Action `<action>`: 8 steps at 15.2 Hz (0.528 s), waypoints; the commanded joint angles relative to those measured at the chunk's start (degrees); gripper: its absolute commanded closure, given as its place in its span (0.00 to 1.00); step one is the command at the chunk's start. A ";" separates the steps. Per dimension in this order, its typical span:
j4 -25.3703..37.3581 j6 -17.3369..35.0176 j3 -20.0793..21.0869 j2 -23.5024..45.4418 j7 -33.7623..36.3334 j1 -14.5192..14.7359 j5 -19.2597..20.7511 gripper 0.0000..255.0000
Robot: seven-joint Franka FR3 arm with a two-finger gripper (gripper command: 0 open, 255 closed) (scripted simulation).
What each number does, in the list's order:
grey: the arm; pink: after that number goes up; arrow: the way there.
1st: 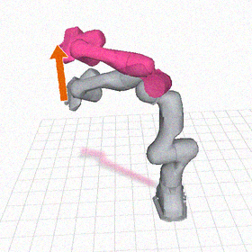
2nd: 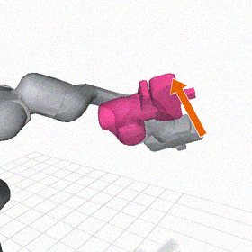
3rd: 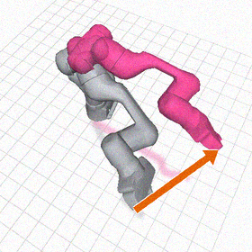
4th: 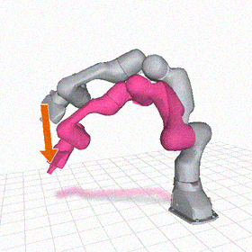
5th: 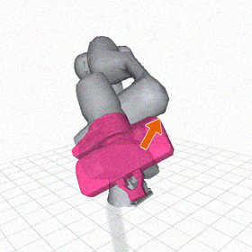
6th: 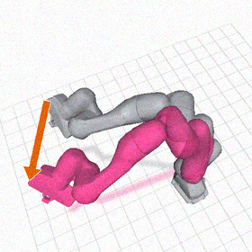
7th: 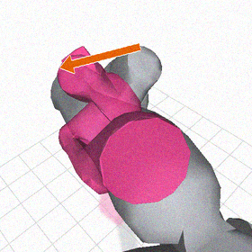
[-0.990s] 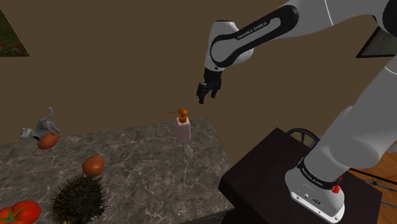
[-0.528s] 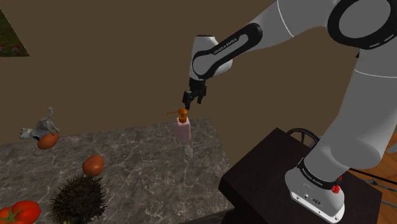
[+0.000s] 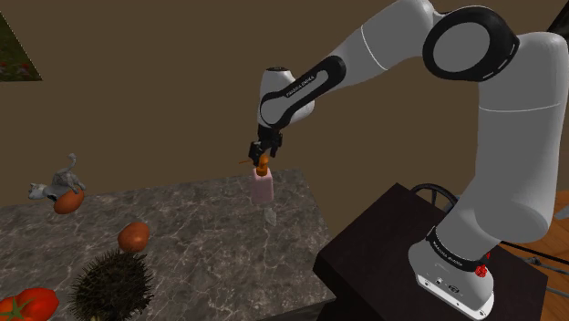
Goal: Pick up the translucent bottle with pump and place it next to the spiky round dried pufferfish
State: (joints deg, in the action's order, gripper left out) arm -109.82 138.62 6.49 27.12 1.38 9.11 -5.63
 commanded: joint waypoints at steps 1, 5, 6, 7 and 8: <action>0.22 1.07 -0.02 1.27 0.01 0.13 0.07 0.00; 0.31 2.48 -0.04 2.76 0.04 0.31 0.12 0.00; 0.32 2.48 -0.04 2.76 0.04 0.31 0.12 0.00; 0.32 2.48 -0.04 2.76 0.04 0.31 0.12 0.00; 0.32 2.48 -0.04 2.76 0.04 0.31 0.12 0.00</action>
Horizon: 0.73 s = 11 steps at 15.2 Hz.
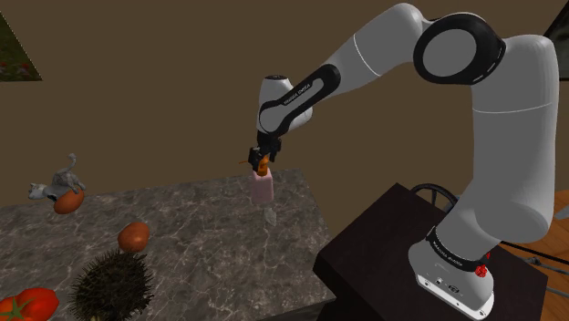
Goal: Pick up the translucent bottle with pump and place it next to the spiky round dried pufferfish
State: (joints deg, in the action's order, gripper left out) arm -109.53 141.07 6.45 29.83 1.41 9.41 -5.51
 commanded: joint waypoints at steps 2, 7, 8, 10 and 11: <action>0.03 0.03 0.00 0.04 0.01 0.01 0.01 0.00; 0.02 0.03 0.00 0.04 0.02 0.02 0.01 1.00; 0.04 0.03 0.00 0.05 0.02 0.02 0.01 1.00; 0.02 0.04 0.00 0.05 0.02 0.02 0.01 1.00; 0.03 0.03 0.00 0.05 0.02 0.02 0.01 1.00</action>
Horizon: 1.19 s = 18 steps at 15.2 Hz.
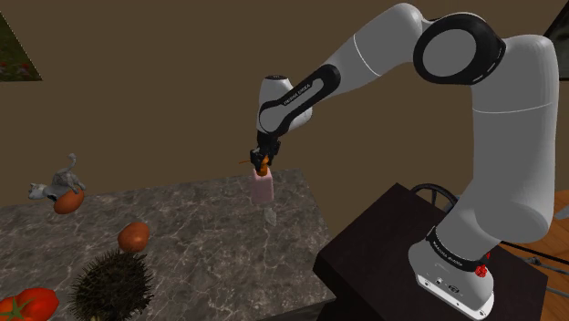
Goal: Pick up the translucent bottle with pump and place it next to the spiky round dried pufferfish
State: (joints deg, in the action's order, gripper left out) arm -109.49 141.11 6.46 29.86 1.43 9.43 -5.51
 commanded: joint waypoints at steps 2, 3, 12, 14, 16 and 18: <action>-0.01 -0.01 -0.01 0.01 0.00 -0.01 0.00 1.00; -0.02 -0.57 0.01 -0.55 0.05 -0.03 0.00 1.00; 0.52 -5.79 0.11 -5.26 0.51 -0.20 -0.08 1.00; 0.78 -7.00 0.13 -6.22 0.61 -0.23 -0.09 1.00; 1.09 -8.23 0.15 -7.14 0.72 -0.27 -0.10 1.00; 1.42 -9.46 0.16 -8.05 0.83 -0.30 -0.11 1.00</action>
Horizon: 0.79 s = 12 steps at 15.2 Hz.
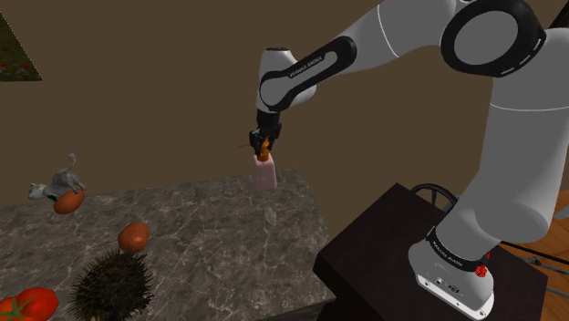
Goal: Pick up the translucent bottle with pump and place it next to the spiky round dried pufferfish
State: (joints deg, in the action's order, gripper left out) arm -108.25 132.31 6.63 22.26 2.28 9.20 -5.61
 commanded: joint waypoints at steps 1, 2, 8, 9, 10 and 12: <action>0.40 -1.29 -0.01 -0.87 0.03 -0.09 -0.02 1.00; 0.61 -1.92 0.00 -1.29 0.09 -0.11 -0.02 1.00; 2.14 -5.78 0.03 -3.64 0.41 -0.20 -0.03 1.00; 2.45 -6.44 0.03 -3.99 0.47 -0.21 -0.03 1.00; 2.76 -7.09 0.04 -4.34 0.53 -0.22 -0.03 1.00; 3.42 -8.42 0.04 -5.01 0.64 -0.25 -0.03 1.00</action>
State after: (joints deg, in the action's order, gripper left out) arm -105.45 124.77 6.67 17.49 2.83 8.95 -5.66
